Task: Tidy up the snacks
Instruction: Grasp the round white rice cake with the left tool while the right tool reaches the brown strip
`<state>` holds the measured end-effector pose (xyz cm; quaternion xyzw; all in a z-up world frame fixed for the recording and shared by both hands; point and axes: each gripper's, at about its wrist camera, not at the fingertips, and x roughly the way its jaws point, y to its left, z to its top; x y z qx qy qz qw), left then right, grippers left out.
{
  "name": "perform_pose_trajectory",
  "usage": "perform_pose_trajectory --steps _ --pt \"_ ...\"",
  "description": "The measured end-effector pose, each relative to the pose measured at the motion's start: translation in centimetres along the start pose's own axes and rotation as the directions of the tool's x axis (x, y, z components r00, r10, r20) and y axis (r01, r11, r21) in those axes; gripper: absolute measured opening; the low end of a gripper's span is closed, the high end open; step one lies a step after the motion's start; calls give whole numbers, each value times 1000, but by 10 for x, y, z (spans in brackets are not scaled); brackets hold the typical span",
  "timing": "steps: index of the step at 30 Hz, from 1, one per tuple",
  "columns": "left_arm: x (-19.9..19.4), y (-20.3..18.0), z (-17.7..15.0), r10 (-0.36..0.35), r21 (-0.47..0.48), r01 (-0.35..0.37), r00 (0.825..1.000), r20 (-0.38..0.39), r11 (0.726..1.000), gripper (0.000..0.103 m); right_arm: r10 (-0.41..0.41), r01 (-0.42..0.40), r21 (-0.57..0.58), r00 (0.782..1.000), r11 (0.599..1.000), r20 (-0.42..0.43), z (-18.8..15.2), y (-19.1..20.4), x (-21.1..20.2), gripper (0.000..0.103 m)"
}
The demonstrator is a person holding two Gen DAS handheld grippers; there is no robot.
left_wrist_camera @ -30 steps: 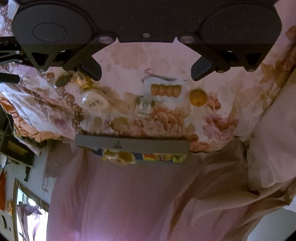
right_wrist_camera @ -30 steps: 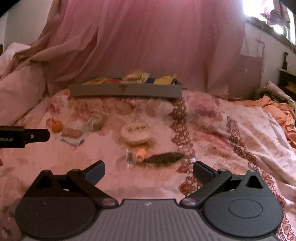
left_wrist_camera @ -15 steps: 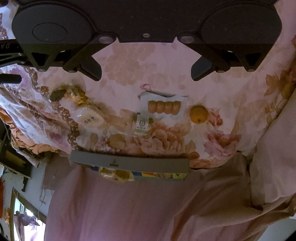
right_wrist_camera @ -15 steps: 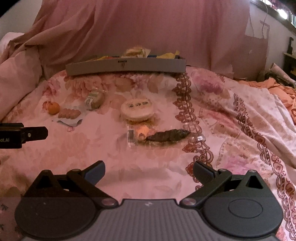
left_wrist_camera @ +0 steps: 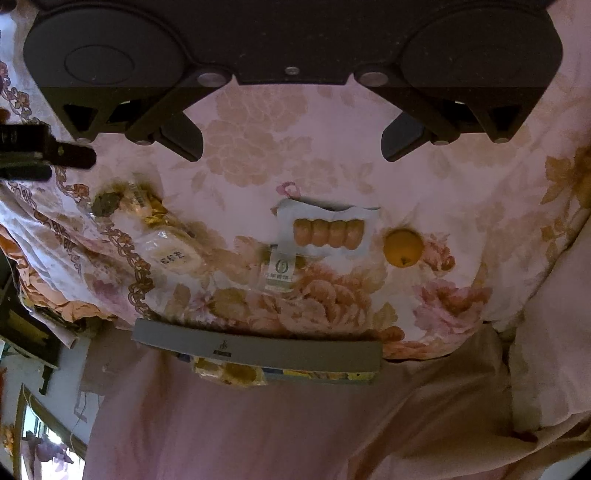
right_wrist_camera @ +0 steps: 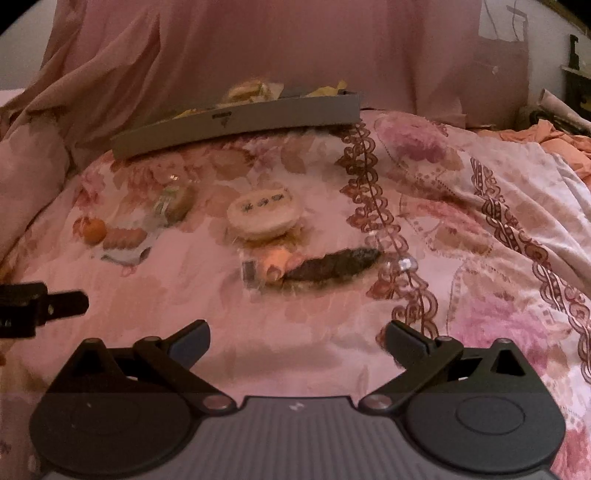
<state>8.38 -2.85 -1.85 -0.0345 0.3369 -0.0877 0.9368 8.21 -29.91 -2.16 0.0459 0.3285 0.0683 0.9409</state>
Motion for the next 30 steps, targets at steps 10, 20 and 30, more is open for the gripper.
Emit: perform_pose_trajectory --steps 10,20,30 --pt "23 -9 14 -51 40 52 999 -14 998 102 59 -56 146 998 988 -18 16 -28 33 103" --pt "63 -34 45 -123 101 126 992 -32 987 102 157 -160 304 987 939 36 27 -51 54 103" --pt "105 -64 84 -196 128 198 980 -29 972 102 116 -121 294 993 948 32 41 -60 63 73"
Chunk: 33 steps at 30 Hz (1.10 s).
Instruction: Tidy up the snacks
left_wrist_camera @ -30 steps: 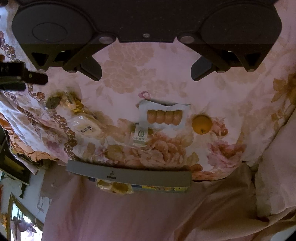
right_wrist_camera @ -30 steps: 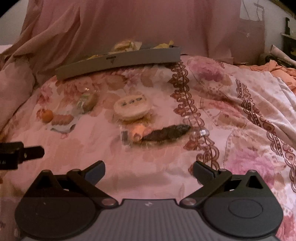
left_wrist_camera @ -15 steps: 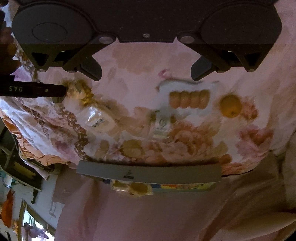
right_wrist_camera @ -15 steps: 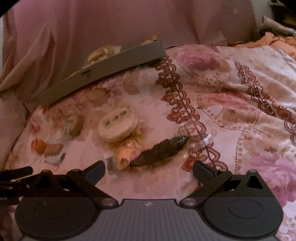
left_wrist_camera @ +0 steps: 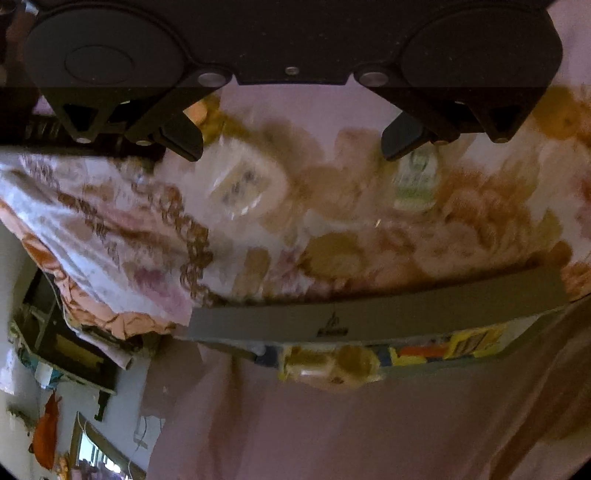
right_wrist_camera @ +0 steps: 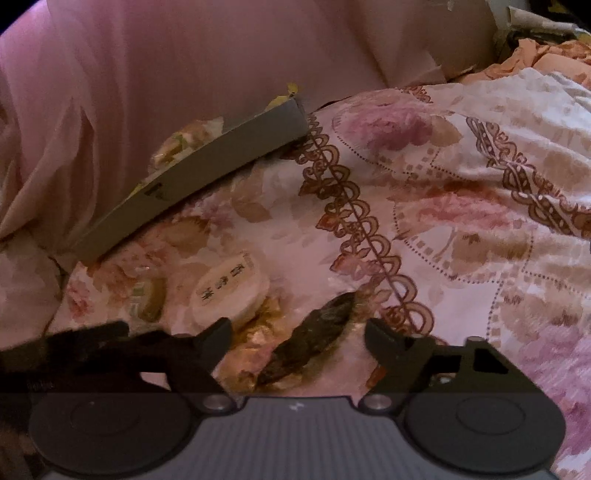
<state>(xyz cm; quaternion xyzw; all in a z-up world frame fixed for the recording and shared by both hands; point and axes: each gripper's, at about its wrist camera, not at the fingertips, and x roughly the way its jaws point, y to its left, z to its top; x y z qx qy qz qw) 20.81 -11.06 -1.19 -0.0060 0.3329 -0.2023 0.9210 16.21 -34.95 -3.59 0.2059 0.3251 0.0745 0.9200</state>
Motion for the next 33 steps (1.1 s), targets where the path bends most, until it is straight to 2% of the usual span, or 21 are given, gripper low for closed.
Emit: perform_pose_trajectory --steps 3,5,10,13,15,18,22,26,28,31,33 --pt "10 -8 12 -2 21 2 1000 17 1000 102 -41 41 -17 999 999 -12 3 -1 2 61" --pt "17 -14 19 -17 44 17 1000 17 999 102 -53 52 -13 998 999 -19 4 -2 2 58" --pt "42 -24 32 -44 88 47 998 -43 995 102 -49 49 -5 998 999 -30 3 -2 3 58" --pt "54 -28 40 -95 79 101 992 -83 992 102 -52 52 -10 998 999 -29 2 -1 4 59" --pt "63 -34 41 -99 102 112 988 -122 988 102 -53 52 -11 998 999 -29 2 -1 4 59" --pt "73 -42 39 -77 142 101 984 -163 985 102 -57 56 -24 998 998 -27 1 -1 4 59" --pt "80 -46 34 -40 174 75 980 -194 982 95 -64 63 -64 998 996 -16 -3 4 5 62" --pt "78 -40 30 -28 170 62 980 -198 984 78 -62 61 -111 998 992 -7 -6 9 6 67" --pt "76 -34 29 -29 146 59 980 -197 987 77 -60 59 -138 998 989 -1 -8 12 6 67" --pt "68 -24 25 -17 121 41 981 -193 992 77 -55 54 -175 998 983 2 -11 17 7 64" --pt "60 -20 18 -7 106 28 981 -195 994 77 -46 45 -196 999 980 3 -12 21 7 57"
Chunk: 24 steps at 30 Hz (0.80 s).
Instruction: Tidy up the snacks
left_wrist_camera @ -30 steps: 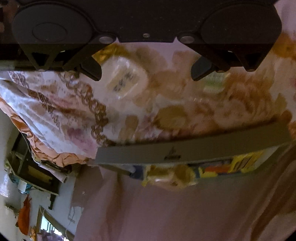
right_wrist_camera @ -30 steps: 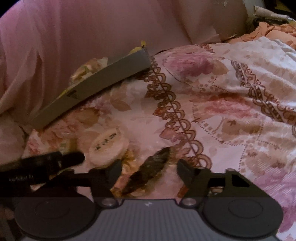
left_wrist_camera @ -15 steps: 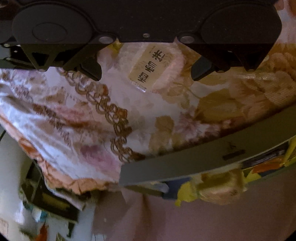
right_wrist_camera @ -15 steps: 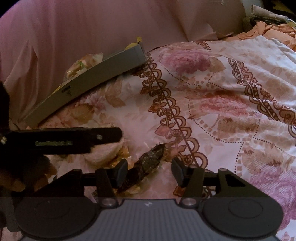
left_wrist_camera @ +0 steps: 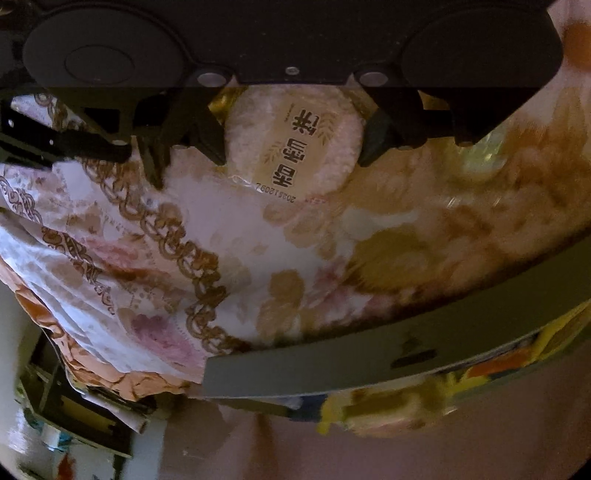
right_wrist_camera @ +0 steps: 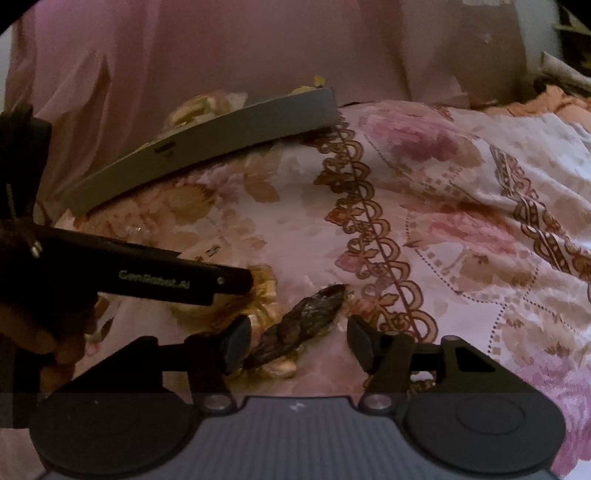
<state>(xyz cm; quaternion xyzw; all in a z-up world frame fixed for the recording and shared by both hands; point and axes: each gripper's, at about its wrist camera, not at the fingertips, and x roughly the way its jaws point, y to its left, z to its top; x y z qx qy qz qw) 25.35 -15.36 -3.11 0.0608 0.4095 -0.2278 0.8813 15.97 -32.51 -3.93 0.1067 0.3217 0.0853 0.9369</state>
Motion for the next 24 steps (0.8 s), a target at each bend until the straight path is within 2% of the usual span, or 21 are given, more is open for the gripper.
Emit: perform_pose_trajectory --steps 3,12,16,17,18,21,24 --pt "-14 3 -18 17 -19 -17 1000 -2 1000 77 31 -31 -13 999 999 -11 0 4 -1 49" --pt "-51 13 -64 32 -150 -33 999 -4 988 77 81 -83 -47 996 995 -45 -1 14 -4 47" --pt "-65 13 -82 54 -209 -54 999 -5 976 77 91 -92 -9 995 996 -49 -2 10 -4 60" --pt "-68 14 -87 63 -223 -62 998 -4 973 77 97 -96 9 994 995 -45 -2 6 -3 67" --pt "-72 15 -93 69 -237 -66 998 1 969 77 108 -106 36 993 994 -39 -3 2 -2 70" --pt "-79 20 -104 86 -265 -76 996 26 961 77 136 -134 96 991 986 -17 -3 -6 3 72" --pt "-83 28 -108 72 -311 -55 997 42 949 77 144 -144 112 990 983 8 -2 -7 9 77"
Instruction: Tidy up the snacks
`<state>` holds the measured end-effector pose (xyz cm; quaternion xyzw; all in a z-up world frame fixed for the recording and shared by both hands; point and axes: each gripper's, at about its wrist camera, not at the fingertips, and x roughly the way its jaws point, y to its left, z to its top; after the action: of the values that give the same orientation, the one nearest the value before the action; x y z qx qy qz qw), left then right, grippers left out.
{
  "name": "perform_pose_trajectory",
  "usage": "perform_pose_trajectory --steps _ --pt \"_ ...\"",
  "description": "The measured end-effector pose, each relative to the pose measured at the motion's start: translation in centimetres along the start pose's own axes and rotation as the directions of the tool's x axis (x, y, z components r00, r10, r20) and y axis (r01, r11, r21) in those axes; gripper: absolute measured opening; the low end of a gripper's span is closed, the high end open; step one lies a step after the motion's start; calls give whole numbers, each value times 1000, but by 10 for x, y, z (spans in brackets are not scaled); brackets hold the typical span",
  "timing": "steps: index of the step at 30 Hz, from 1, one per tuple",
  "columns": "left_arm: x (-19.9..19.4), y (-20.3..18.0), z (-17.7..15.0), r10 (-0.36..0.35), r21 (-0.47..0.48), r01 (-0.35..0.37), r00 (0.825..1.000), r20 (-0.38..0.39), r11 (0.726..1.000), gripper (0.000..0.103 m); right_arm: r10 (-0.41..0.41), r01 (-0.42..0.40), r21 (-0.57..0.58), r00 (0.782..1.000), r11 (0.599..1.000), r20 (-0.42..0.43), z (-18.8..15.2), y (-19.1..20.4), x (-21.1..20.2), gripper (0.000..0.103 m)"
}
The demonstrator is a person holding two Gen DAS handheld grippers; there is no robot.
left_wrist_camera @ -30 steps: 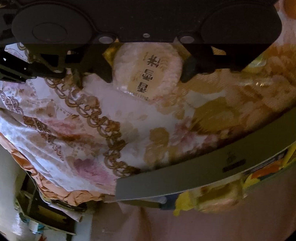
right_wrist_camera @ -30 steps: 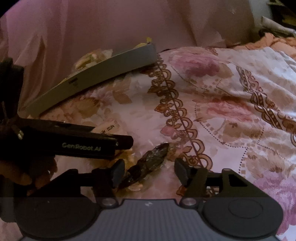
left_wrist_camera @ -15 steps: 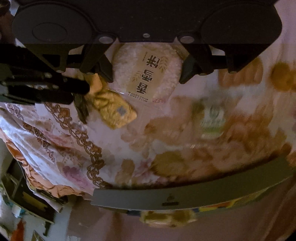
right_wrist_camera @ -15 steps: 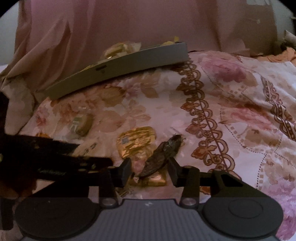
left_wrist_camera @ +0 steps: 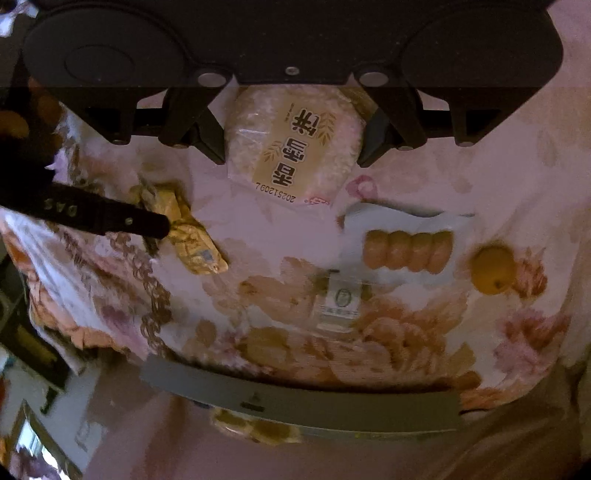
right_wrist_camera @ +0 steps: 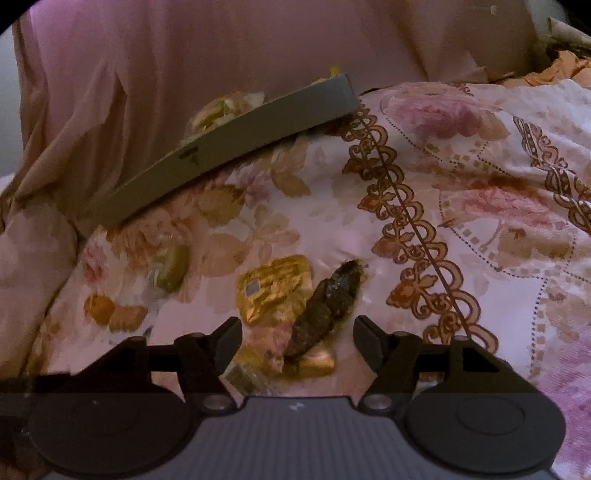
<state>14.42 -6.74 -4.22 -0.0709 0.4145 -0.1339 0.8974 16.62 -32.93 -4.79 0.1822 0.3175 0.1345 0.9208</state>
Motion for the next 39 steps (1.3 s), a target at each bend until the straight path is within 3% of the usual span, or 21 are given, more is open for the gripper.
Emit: perform_pose_trajectory --steps 4,9,14,20,25,28,36,39 --pt "-2 2 -2 -9 -1 9 1000 7 1000 77 -20 21 -34 1000 999 9 -2 7 8 77" --pt "-3 6 -4 -31 -13 31 999 24 999 77 -34 35 -159 999 987 8 -10 26 8 64" --pt "-4 11 -5 -55 -24 56 998 34 998 77 -29 29 -251 1000 968 1 -19 44 3 61" --pt "-9 17 -3 -26 -50 28 999 36 998 77 -70 53 -462 997 885 -21 -38 75 -8 58" --pt "-12 22 -2 -11 -63 13 999 34 998 77 -73 12 -567 994 824 -85 -51 91 -20 53" --pt "-13 20 -4 -1 -46 2 1000 29 999 78 -79 21 -613 995 790 -68 -59 98 -20 56" --pt "-19 23 -5 -7 -50 7 1000 3 999 83 -37 16 -613 999 790 -21 -58 101 -11 72" --pt "-20 22 -7 0 -35 0 1000 -5 999 84 -41 20 -618 999 786 -19 -58 102 -10 71"
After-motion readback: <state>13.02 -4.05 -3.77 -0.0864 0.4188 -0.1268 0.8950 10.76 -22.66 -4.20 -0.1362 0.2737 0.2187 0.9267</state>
